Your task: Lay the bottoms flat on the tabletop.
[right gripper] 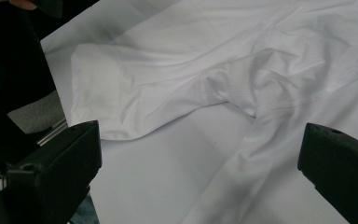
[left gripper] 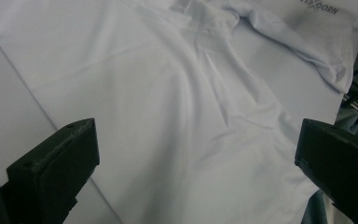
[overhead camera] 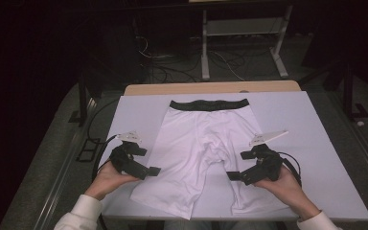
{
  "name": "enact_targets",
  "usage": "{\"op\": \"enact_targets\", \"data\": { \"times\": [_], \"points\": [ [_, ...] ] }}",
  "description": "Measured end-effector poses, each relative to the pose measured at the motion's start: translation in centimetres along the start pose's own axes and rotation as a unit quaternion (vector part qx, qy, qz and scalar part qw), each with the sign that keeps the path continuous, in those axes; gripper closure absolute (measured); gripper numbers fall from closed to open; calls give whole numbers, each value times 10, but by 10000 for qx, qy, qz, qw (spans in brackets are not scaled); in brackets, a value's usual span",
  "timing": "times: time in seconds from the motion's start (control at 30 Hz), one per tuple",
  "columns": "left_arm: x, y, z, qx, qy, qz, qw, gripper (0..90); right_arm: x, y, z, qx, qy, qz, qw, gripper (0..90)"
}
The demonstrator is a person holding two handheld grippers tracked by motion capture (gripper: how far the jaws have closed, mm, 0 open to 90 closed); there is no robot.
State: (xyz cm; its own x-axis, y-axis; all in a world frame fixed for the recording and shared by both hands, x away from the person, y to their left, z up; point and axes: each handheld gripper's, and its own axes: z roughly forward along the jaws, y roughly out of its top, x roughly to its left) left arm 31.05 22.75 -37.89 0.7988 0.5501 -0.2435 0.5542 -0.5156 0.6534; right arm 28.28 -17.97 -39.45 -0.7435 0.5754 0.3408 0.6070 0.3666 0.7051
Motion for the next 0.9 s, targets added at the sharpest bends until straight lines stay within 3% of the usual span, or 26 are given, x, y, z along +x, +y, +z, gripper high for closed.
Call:
{"op": "enact_targets", "data": {
  "times": [0.3, 0.63, 0.9],
  "points": [
    [-7, 16, 6, -165, 17, 189, 9997, 0, -17, -2, -20, -228, -188, 138, 9995, 0],
    [-13, 26, 15, -546, 27, 282, 9981, 0, -36, -12, -35, -403, -379, 324, 9979, 0],
    [-15, 20, 24, -1159, -33, 43, 9932, 0, -50, -24, -43, -610, -486, 509, 9957, 0]
  ]
}}
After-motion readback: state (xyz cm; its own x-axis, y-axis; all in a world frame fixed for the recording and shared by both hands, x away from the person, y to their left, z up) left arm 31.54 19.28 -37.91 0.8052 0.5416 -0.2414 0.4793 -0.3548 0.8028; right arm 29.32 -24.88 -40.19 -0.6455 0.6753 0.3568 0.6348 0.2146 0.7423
